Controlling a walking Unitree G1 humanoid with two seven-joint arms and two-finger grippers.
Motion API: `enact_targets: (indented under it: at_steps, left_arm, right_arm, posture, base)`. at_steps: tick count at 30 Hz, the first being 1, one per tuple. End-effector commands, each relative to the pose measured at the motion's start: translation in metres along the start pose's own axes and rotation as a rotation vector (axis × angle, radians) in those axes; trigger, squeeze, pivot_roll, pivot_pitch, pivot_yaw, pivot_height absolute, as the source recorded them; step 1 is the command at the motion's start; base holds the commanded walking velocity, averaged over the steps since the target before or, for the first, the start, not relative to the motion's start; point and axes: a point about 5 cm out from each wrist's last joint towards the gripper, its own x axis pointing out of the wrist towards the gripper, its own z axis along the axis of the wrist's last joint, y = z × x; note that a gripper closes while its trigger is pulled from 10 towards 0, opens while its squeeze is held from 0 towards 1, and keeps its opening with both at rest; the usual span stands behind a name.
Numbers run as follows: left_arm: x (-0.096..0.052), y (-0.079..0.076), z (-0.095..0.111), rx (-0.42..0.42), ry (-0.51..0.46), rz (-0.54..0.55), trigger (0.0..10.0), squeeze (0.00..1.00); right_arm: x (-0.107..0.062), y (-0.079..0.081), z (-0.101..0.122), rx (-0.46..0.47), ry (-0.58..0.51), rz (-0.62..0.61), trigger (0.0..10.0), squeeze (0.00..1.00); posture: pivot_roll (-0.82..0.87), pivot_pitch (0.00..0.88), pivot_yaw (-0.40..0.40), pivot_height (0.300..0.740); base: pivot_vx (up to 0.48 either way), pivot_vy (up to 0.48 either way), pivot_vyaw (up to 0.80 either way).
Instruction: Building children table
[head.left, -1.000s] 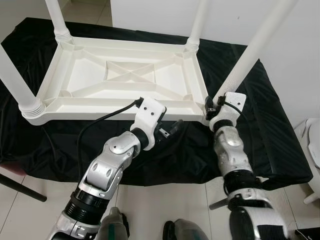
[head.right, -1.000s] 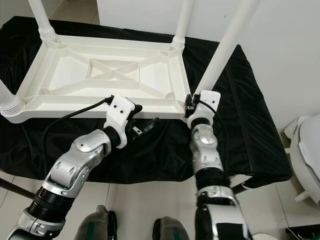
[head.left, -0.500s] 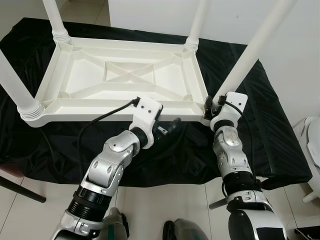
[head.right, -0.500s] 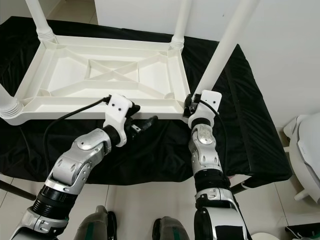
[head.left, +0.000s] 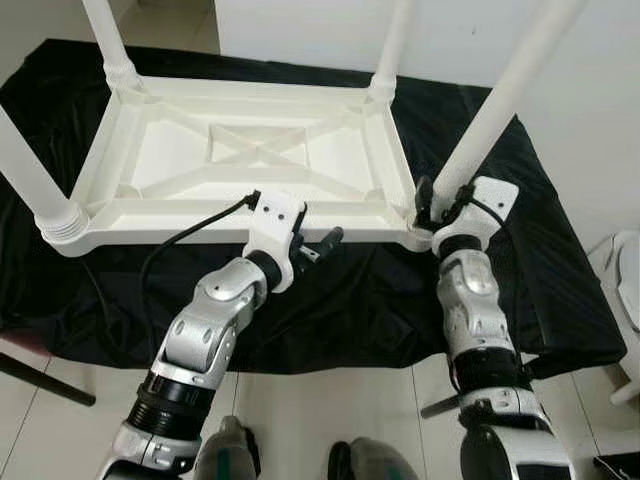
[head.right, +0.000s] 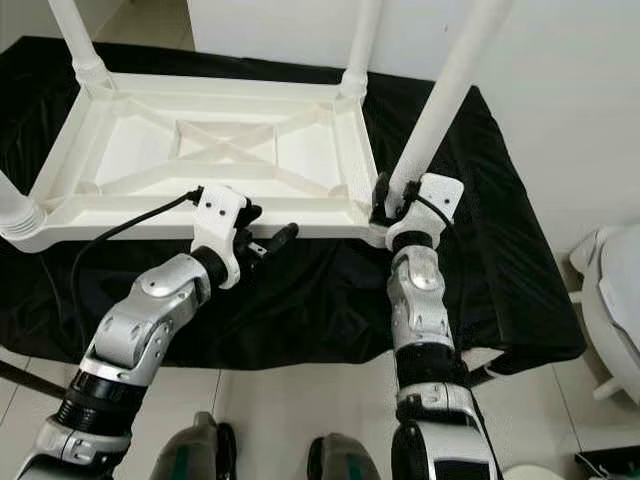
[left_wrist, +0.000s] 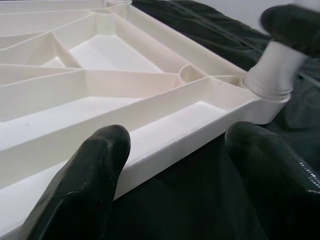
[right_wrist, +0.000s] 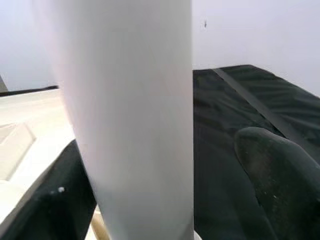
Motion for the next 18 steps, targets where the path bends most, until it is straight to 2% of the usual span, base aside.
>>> enact_targets:
  at_steps: [1,2,4,6,8,11,17,18]
  left_arm:
    - [-0.002,0.004,-0.007,0.025,0.028,0.042,10.0,0.00]
    - [-0.002,0.004,-0.007,0.025,0.028,0.042,10.0,0.00]
    - [-0.005,0.007,-0.009,0.048,0.036,0.058,10.0,0.00]
    - [-0.007,0.010,-0.011,0.036,0.044,0.054,10.0,0.00]
    - [-0.007,0.010,-0.011,0.036,0.044,0.054,10.0,0.00]
    - [-0.011,0.015,-0.013,0.048,0.065,0.051,10.0,0.00]
    - [-0.011,0.017,-0.011,0.048,0.063,0.041,10.0,0.00]
    - [-0.010,0.017,-0.010,0.050,0.062,0.037,10.0,0.00]
  right_arm:
    - [-0.010,-0.012,0.003,-0.009,-0.037,-0.029,10.0,0.00]
    - [-0.010,-0.012,0.003,-0.009,-0.037,-0.029,10.0,0.00]
    - [-0.022,-0.013,-0.001,-0.029,-0.025,-0.022,10.0,0.00]
    - [-0.034,-0.015,-0.007,-0.041,-0.007,-0.020,10.0,0.00]
    - [-0.034,-0.015,-0.007,-0.041,-0.007,-0.020,10.0,0.00]
    - [-0.050,-0.013,-0.014,-0.025,0.029,0.015,10.0,0.00]
    - [-0.044,-0.009,-0.008,0.014,0.003,0.067,10.0,0.00]
    - [-0.043,-0.006,-0.007,0.051,0.008,0.100,10.0,0.00]
  posture:
    - [-0.09,0.052,-0.029,0.740]
    - [-0.09,0.052,-0.029,0.740]
    - [-0.09,0.056,-0.031,0.740]
    - [-0.09,0.059,-0.030,0.740]
    - [-0.09,0.059,-0.030,0.740]
    - [-0.09,0.061,-0.026,0.740]
    - [-0.09,0.061,-0.021,0.740]
    - [-0.09,0.059,-0.017,0.740]
  base:
    - [0.000,0.000,0.00]
    - [0.000,0.000,0.00]
    - [0.000,0.000,0.00]
    - [0.000,0.000,0.00]
    - [0.000,0.000,0.00]
    - [0.000,0.000,0.00]
    - [0.000,0.000,0.00]
    - [0.000,0.000,0.00]
